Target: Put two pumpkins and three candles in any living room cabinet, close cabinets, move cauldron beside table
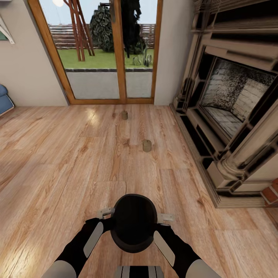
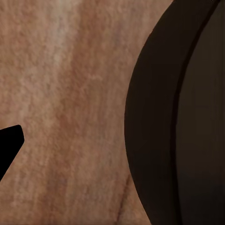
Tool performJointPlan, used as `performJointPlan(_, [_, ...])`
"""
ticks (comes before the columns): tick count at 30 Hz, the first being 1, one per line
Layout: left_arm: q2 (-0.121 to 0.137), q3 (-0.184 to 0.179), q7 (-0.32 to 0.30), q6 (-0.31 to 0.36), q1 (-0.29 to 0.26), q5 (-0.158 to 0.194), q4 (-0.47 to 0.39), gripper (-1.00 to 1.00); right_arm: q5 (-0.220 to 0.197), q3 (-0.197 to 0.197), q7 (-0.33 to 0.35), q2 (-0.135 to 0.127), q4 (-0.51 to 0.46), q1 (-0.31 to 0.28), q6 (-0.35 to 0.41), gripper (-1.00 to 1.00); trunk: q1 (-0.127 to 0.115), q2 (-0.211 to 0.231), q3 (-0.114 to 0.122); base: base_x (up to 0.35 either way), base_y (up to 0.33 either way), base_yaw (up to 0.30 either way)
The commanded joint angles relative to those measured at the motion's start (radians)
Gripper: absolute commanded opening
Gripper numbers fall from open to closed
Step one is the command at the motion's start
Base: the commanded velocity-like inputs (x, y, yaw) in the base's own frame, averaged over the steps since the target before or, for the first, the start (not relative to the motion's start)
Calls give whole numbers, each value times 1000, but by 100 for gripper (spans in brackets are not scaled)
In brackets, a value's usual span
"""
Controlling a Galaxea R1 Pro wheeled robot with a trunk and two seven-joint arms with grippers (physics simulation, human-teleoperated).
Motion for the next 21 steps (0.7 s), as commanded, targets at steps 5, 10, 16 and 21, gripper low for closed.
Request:
performJointPlan(5, [1, -3, 11, 3, 0, 5, -2, -100, -4, 4, -11, -1, -1, -1, 6, -100, 0, 0, -1, 0, 0, 0])
performJointPlan(10, [1, -3, 11, 3, 0, 4, -2, -100, -4, 4, -11, -1, -1, -1, 6, -100, 0, 0, -1, 0, 0, 0])
performJointPlan(16, [1, -3, 11, 3, 0, 4, -2, -100, -4, 4, -11, -1, -3, -1, 5, -100, 0, 0, -1, 0, 0, 0])
performJointPlan(21, [1, -3, 11, 3, 0, 5, -2, -100, -4, 4, -11, -1, -5, -1, 5, -100, 0, 0, -1, 0, 0, 0])
